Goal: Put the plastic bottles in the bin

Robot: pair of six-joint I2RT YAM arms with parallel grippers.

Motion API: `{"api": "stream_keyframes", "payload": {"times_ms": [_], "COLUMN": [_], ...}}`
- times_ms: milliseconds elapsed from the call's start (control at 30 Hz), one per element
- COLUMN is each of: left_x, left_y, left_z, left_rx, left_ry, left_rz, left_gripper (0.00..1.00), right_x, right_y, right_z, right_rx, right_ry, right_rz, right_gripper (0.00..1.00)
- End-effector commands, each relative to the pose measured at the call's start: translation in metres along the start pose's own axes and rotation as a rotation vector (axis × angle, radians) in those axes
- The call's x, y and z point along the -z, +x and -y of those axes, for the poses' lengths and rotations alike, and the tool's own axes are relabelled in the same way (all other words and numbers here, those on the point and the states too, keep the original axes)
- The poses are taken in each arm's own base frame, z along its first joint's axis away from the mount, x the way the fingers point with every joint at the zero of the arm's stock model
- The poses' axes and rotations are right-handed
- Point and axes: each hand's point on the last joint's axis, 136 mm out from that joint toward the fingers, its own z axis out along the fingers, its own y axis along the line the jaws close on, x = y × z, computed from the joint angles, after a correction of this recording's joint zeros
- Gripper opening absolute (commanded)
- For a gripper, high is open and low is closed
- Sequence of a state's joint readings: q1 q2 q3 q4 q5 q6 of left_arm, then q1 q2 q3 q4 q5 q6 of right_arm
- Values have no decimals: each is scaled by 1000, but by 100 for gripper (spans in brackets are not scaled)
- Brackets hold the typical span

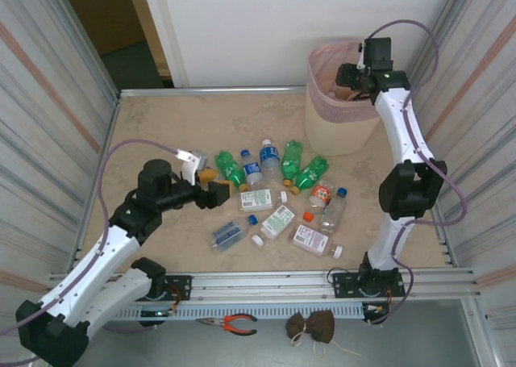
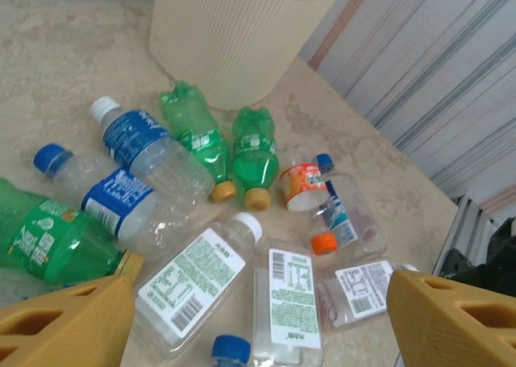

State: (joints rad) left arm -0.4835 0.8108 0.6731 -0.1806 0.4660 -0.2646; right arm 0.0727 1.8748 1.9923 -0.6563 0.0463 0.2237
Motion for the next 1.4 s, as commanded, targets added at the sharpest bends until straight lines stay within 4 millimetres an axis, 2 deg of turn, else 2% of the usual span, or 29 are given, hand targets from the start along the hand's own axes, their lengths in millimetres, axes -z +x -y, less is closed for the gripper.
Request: {"api": "stream_keyframes", "payload": {"times_ms": [0, 233, 400, 433, 567, 767, 933, 1133, 1367], "left_x": [1, -6, -2, 0, 8, 11, 4, -18, -36], "left_y": [-8, 4, 10, 11, 12, 27, 41, 50, 56], "left_z": [-6, -30, -71, -80, -117, -158, -181, -196, -214], "left_rx": [-1, 101, 301, 339, 548, 804, 943, 1069, 1161], "left_ry": [-46, -168, -370, -411, -569, -735, -842, -879, -928], "left_rz": [-16, -94, -116, -110, -54, -96, -195, -282, -298], "left_gripper": [81, 81, 85, 86, 88, 84, 83, 87, 89], "right_x": [58, 120, 161, 162, 188, 221, 235, 245, 242], "right_y": [-37, -53, -50, -42, -30, -6, 14, 37, 61], "right_z": [-3, -6, -5, -3, 2, 9, 13, 17, 19], "right_rx": [29, 36, 28, 25, 12, 10, 11, -4, -11], "right_ry": [-12, -43, -67, -66, -69, -63, -70, -75, -72], "right_rz": [122, 220, 276, 270, 306, 322, 306, 275, 229], "right_gripper": [64, 65, 66, 66, 66, 66, 66, 65, 65]}}
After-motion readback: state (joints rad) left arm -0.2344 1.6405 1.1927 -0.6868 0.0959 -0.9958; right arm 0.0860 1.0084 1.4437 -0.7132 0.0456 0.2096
